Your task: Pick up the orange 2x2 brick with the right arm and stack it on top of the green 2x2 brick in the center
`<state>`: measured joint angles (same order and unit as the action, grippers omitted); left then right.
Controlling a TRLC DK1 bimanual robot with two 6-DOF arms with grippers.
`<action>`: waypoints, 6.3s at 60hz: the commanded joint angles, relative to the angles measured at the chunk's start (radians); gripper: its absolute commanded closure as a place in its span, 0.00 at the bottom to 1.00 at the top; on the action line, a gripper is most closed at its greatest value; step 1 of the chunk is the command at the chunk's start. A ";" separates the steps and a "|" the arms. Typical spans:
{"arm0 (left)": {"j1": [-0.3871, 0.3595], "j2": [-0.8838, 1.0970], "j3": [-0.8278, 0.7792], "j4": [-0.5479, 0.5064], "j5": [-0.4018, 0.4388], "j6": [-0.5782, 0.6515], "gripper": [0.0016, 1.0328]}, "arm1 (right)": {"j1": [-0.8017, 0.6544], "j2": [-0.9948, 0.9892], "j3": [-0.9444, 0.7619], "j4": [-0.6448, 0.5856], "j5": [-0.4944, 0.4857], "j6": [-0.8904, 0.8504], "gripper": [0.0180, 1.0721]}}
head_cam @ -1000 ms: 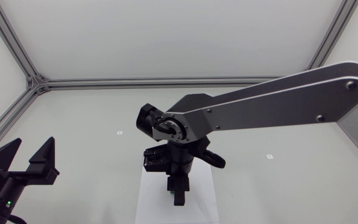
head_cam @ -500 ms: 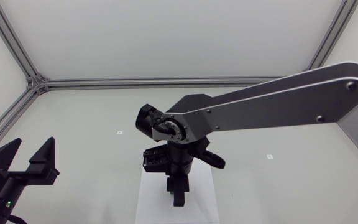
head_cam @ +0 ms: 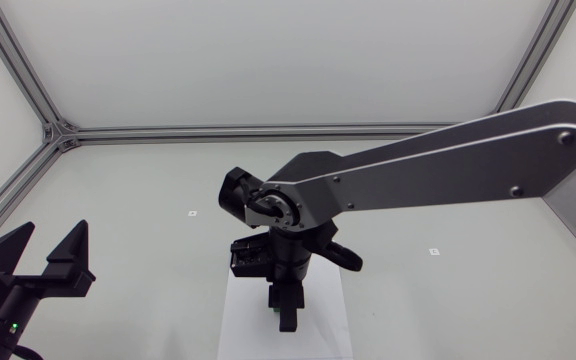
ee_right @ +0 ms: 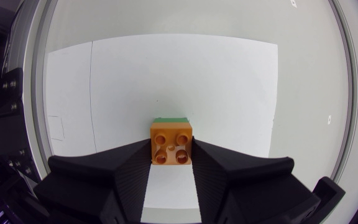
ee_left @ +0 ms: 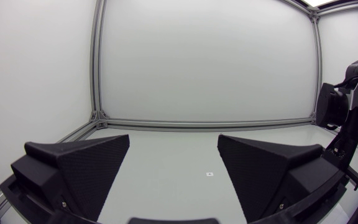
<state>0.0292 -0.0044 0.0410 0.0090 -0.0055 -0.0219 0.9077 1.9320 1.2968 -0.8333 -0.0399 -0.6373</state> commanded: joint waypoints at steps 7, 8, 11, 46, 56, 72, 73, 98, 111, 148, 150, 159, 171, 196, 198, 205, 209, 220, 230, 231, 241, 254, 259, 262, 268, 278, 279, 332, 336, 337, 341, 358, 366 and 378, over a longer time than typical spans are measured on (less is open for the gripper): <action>0.003 -0.008 -0.041 -0.015 0.006 0.013 0.04 | -0.004 0.044 -0.056 0.002 -0.006 -0.018 0.53; 0.003 -0.008 -0.041 -0.015 0.004 0.013 0.04 | -0.004 0.044 -0.056 0.002 -0.006 -0.018 0.52; 0.003 -0.008 -0.041 -0.015 0.004 0.013 0.04 | -0.004 0.044 -0.056 0.008 -0.005 -0.018 0.46; 0.003 -0.008 -0.041 -0.015 0.004 0.013 0.04 | -0.013 0.070 -0.047 0.069 0.018 -0.007 0.48; 0.003 -0.008 -0.041 -0.014 0.004 0.013 0.04 | -0.021 0.065 -0.048 0.069 0.018 -0.022 0.53; 0.003 -0.008 -0.041 -0.015 0.004 0.013 0.04 | -0.018 0.059 -0.053 0.065 0.015 -0.030 0.55; 0.003 -0.008 -0.041 -0.015 0.004 0.013 0.04 | -0.018 0.059 -0.051 0.065 0.015 -0.030 0.55; 0.003 -0.008 -0.041 -0.015 0.004 0.013 0.04 | -0.012 0.048 -0.060 0.056 0.009 0.007 0.55; 0.003 -0.008 -0.041 -0.014 0.004 0.013 0.04 | -0.007 0.047 -0.056 0.049 0.009 0.031 0.55; 0.003 -0.008 -0.041 -0.015 0.004 0.013 0.04 | -0.003 0.041 -0.065 0.051 0.008 0.045 0.55; 0.003 -0.008 -0.041 -0.015 0.004 0.013 0.04 | -0.003 0.041 -0.064 0.053 0.008 0.045 0.55; 0.003 -0.008 -0.041 -0.015 0.004 0.013 0.04 | -0.013 0.045 -0.062 0.056 0.009 0.039 0.55; 0.003 -0.008 -0.041 -0.015 0.004 0.013 0.04 | -0.010 0.042 -0.068 0.060 0.008 0.031 0.54; 0.003 -0.008 -0.041 -0.015 0.004 0.013 0.04 | -0.009 0.025 -0.093 0.079 0.011 0.005 0.53; 0.003 -0.008 -0.041 -0.015 0.004 0.013 0.04 | -0.010 0.025 -0.093 0.080 0.011 0.002 0.54; 0.003 -0.008 -0.041 -0.015 0.004 0.013 0.04 | -0.013 0.025 -0.091 0.082 0.011 0.002 0.56; 0.003 -0.008 -0.041 -0.015 0.004 0.013 0.04 | -0.013 0.027 -0.091 0.082 0.009 -0.001 0.56; 0.003 -0.008 -0.041 -0.015 0.004 0.013 0.04 | -0.020 0.027 -0.094 0.089 0.011 -0.004 0.56; 0.003 -0.008 -0.041 -0.015 0.004 0.013 0.04 | -0.020 0.025 -0.096 0.089 0.011 -0.004 0.56; 0.003 -0.008 -0.041 -0.014 0.004 0.013 0.04 | -0.020 0.025 -0.097 0.089 0.011 -0.004 0.56; 0.003 -0.008 -0.041 -0.014 0.004 0.013 0.04 | -0.020 0.025 -0.102 0.089 0.011 -0.004 0.55; 0.003 -0.008 -0.041 -0.015 0.004 0.013 0.04 | -0.016 -0.027 -0.137 0.071 0.018 -0.001 0.19; 0.003 -0.008 -0.041 -0.015 0.004 0.013 0.04 | -0.018 -0.073 -0.149 0.056 0.023 0.008 0.10; 0.003 -0.008 -0.041 -0.014 0.004 0.013 0.04 | -0.016 -0.100 -0.157 0.046 0.023 0.014 0.06; 0.003 -0.008 -0.041 -0.015 0.004 0.013 0.04 | -0.018 -0.177 -0.189 0.031 0.021 0.027 0.05; 0.003 -0.008 -0.041 -0.015 0.004 0.013 0.04 | -0.033 -0.318 -0.257 0.013 0.020 0.050 0.05; 0.003 -0.008 -0.041 -0.014 0.004 0.013 0.04 | -0.036 -0.335 -0.264 0.010 0.018 0.054 0.05; 0.003 -0.008 -0.041 -0.014 0.004 0.013 0.04 | -0.779 -1.262 -0.726 0.253 0.048 0.156 0.05; 0.003 -0.008 -0.041 -0.015 0.004 0.013 0.04 | -0.852 -1.314 -0.755 0.292 0.018 0.176 0.05; 0.003 -0.008 -0.041 -0.015 0.004 0.013 0.04 | -0.865 -1.328 -0.768 0.307 0.018 0.176 0.05; 0.003 -0.008 -0.041 -0.015 0.006 0.013 0.04 | -0.909 -1.395 -0.812 0.350 0.012 0.176 0.05; 0.003 -0.008 -0.041 -0.015 0.004 0.013 0.04 | -0.916 -1.561 -0.957 0.489 0.020 0.294 0.05; 0.003 -0.008 -0.041 -0.015 0.004 0.013 0.04 | -0.914 -1.631 -1.021 0.554 0.024 0.359 0.05; 0.003 -0.008 -0.041 -0.015 0.004 0.013 0.04 | -0.912 -1.741 -1.122 0.656 0.030 0.461 0.05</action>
<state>0.0292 -0.0044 0.0410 0.0090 -0.0055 -0.0219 -0.0021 0.2298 0.2237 -0.2127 -0.0204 -0.2363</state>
